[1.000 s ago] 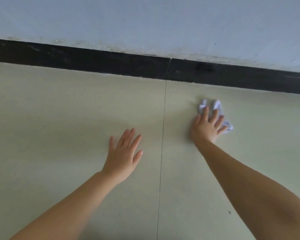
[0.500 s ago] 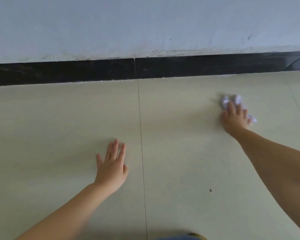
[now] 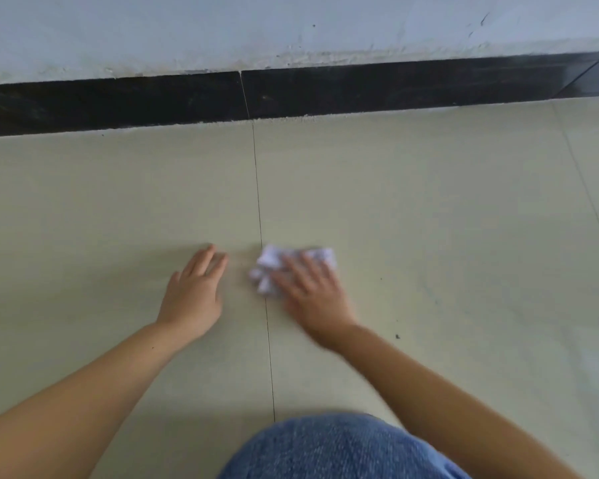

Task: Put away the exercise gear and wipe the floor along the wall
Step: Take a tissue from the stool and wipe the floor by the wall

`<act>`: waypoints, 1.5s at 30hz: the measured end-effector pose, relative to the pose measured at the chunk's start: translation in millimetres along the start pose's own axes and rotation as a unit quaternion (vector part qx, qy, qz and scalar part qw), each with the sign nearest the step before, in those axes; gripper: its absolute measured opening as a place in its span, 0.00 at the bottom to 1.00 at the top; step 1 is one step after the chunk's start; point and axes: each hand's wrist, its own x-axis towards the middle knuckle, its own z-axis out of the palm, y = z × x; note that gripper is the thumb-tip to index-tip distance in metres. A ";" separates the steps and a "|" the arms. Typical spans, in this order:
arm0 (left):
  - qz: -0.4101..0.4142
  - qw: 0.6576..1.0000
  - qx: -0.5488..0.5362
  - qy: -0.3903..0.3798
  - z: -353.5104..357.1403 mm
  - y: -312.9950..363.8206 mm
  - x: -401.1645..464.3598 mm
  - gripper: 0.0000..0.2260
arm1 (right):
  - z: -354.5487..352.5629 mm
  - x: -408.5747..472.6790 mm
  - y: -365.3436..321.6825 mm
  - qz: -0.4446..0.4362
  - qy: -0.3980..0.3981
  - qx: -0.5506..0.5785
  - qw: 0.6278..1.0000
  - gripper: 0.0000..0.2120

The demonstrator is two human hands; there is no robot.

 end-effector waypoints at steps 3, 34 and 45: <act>-0.014 0.999 0.028 -0.012 3.7 2.5 -1.5 0.31 | -30.5 -25.8 121.7 0.290 0.065 -0.020 0.955 0.25; 0.015 0.998 -0.031 0.044 0.3 79.9 26.5 0.23 | 23.4 -91.0 -84.7 0.149 -0.032 -0.027 0.988 0.27; 0.042 0.998 -0.017 0.054 -10.2 88.7 41.3 0.23 | -62.9 -127.7 192.3 0.556 0.050 0.075 0.826 0.26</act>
